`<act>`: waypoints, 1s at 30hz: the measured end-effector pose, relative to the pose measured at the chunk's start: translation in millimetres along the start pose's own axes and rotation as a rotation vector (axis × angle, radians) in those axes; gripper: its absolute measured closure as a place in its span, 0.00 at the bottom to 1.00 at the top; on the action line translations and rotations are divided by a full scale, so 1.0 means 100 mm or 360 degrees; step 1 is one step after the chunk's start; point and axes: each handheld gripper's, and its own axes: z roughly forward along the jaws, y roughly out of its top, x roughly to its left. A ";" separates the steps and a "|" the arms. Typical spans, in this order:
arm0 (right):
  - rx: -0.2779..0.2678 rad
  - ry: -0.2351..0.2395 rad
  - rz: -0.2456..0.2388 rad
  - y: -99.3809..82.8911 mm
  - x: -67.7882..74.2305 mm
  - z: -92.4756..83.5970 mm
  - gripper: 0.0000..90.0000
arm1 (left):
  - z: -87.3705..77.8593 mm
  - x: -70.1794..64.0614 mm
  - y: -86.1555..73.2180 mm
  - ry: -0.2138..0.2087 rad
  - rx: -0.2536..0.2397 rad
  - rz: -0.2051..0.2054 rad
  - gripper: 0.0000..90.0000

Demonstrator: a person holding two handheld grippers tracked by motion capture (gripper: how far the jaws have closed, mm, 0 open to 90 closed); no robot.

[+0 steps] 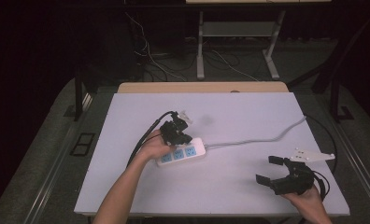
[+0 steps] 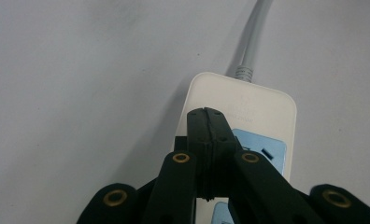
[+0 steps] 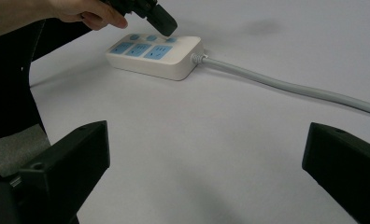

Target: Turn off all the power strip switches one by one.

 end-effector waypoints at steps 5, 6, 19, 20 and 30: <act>0.0000 0.0000 0.0002 0.00 0.00 0.00 0.01 | 0.03 0.00 -0.01 0.0005 0.0026 0.0008 0.99; 0.0000 0.0000 0.0001 0.00 0.00 0.00 0.01 | 0.03 0.00 -0.01 0.0003 0.0033 0.0013 0.99; -0.0002 -0.0001 0.0001 0.00 0.00 0.00 0.01 | 0.05 0.03 -0.02 -0.0028 0.0008 -0.0043 0.99; -0.0001 -0.0001 0.0001 0.00 0.00 0.00 0.01 | 0.05 0.04 -0.04 -0.0042 -0.0005 -0.0072 0.99; -0.0003 0.0002 -0.0004 0.01 0.01 0.00 0.01 | 0.06 0.03 -0.03 -0.0034 0.0003 -0.0117 1.00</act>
